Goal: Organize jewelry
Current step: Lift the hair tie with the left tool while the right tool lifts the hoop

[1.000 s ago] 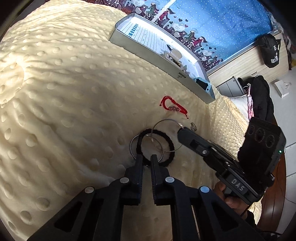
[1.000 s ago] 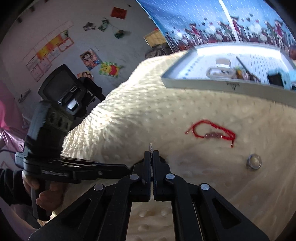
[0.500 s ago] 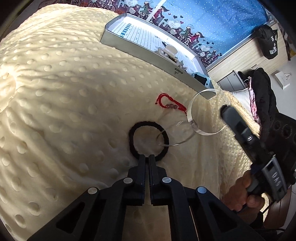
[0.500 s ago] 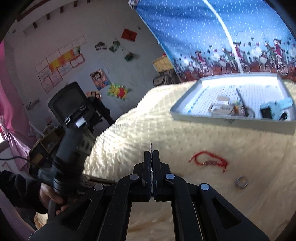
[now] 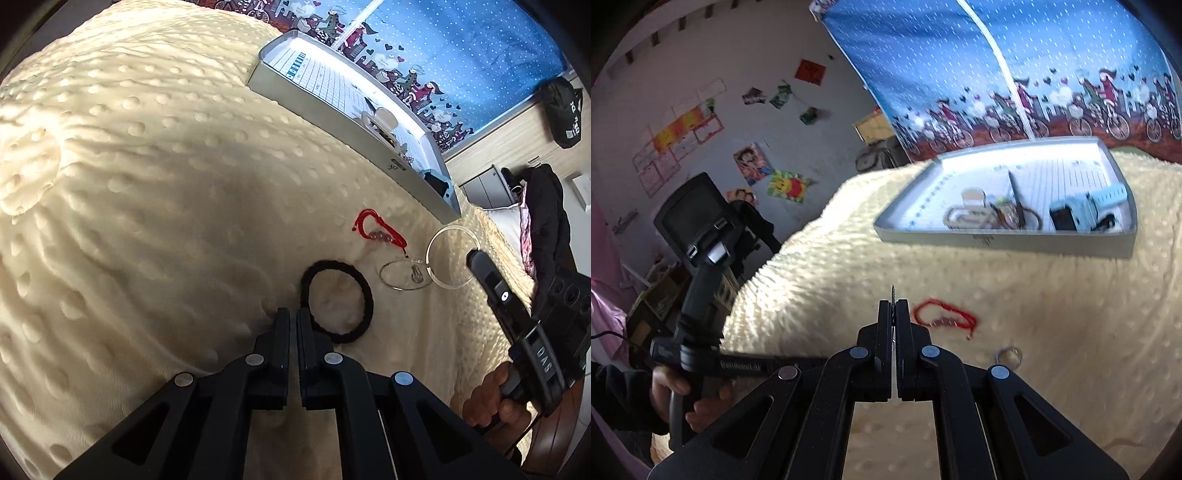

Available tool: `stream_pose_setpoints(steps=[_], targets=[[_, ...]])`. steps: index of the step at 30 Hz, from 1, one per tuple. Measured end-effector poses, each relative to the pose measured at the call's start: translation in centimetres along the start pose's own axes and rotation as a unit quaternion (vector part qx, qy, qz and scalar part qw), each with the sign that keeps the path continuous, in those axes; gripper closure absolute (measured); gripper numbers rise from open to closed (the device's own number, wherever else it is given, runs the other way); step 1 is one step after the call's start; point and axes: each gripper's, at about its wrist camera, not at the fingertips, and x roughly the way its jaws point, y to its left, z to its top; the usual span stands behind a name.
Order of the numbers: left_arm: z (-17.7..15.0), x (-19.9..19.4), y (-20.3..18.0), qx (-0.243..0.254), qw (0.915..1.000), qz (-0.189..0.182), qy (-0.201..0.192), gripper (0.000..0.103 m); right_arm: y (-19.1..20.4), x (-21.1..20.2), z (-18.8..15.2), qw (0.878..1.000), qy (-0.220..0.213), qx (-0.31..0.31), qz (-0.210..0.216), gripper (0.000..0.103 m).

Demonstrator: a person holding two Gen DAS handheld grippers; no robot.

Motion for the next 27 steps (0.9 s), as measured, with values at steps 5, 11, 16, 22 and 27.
stream_pose_setpoints(steps=[5,11,16,22,27], targets=[[0.7,1.1,-1.0,0.021,0.9997,0.007,0.013,0.093,-0.4,0.8,-0.6,1.000,0.022,0.006,-0.007,0.101],[1.0,1.9,-2.2,0.055,0.9981,0.025,0.015,0.084,-0.7,1.2,-1.2,0.999,0.030,0.014,-0.008,0.101],[1.3,2.7,-2.7,0.071,0.9961,0.048,0.021,0.082,-1.0,1.3,-1.4,0.999,0.032,0.021,-0.010,0.101],[1.2,3.2,-2.8,0.079,0.9938,0.077,0.019,0.095,-1.8,1.5,-1.5,0.999,0.031,0.036,-0.015,0.101],[1.1,2.8,-3.3,0.091,0.9916,0.090,0.014,0.097,-1.9,1.4,-1.3,0.999,0.024,0.034,-0.009,0.101]])
